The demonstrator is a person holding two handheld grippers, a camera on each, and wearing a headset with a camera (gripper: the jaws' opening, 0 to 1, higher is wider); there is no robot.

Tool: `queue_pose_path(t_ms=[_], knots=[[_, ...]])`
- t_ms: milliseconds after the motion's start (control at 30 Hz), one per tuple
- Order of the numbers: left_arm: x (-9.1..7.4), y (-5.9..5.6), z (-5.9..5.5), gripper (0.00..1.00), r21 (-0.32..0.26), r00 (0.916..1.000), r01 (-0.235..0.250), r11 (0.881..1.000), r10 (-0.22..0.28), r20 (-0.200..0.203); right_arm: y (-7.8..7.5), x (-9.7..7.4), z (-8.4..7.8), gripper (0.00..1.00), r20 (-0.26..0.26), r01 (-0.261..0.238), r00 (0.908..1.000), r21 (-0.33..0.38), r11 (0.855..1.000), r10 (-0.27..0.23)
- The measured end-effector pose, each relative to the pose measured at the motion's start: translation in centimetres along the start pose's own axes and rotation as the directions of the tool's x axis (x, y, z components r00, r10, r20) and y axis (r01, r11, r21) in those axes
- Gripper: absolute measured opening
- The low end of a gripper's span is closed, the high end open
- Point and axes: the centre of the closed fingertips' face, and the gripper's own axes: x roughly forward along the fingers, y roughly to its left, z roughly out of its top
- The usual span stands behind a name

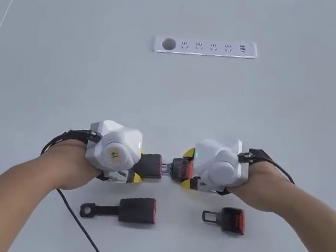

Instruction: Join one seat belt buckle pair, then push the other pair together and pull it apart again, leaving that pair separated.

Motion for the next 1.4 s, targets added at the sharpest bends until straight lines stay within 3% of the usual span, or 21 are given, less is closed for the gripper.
queue_pose_path(t_ms=[100, 200, 767, 1067, 1100, 1133, 1400], knots=[[0.0, 0.0, 0.0, 0.33, 0.000, 1.0000, 0.004, 1.000, -0.004, 0.007, 0.0, 0.0, 0.0, 0.32, 0.002, -0.003, 1.0000, 0.012, 1.000, 0.003], [0.1, 0.0, 0.0, 0.33, 0.002, 0.9999, 0.009, 1.000, -0.009, 0.011, 0.0, 0.0, 0.2, 0.32, -0.006, 0.003, 1.0000, -0.023, 1.000, -0.004], [0.1, -0.2, 0.1, 0.33, 0.020, 0.9997, 0.019, 1.000, -0.019, 0.012, 0.2, 0.8, 1.4, 0.31, -0.014, -0.003, 0.9999, 0.011, 1.000, 0.003], [0.1, -0.1, 0.0, 0.32, 0.021, 0.9998, 0.016, 1.000, -0.015, -0.015, 0.2, 1.2, 2.2, 0.30, -0.012, -0.001, 0.9999, 0.014, 1.000, 0.001], [0.1, -0.2, 0.1, 0.32, 0.019, 0.9998, 0.018, 1.000, -0.018, -0.011, -0.5, 0.9, 2.1, 0.30, -0.015, 0.065, 0.9978, 0.073, 0.995, -0.064], [0.1, -0.2, 0.1, 0.32, 0.021, 0.9998, 0.017, 1.000, -0.017, -0.011, 0.2, 0.8, 2.0, 0.30, -0.026, 0.008, 0.9996, 0.021, 1.000, -0.008], [0.1, -0.1, 0.1, 0.32, 0.020, 0.9998, 0.017, 1.000, -0.016, -0.013, 0.3, 0.9, 1.9, 0.30, -0.035, 0.000, 0.9994, 0.013, 1.000, 0.001]])
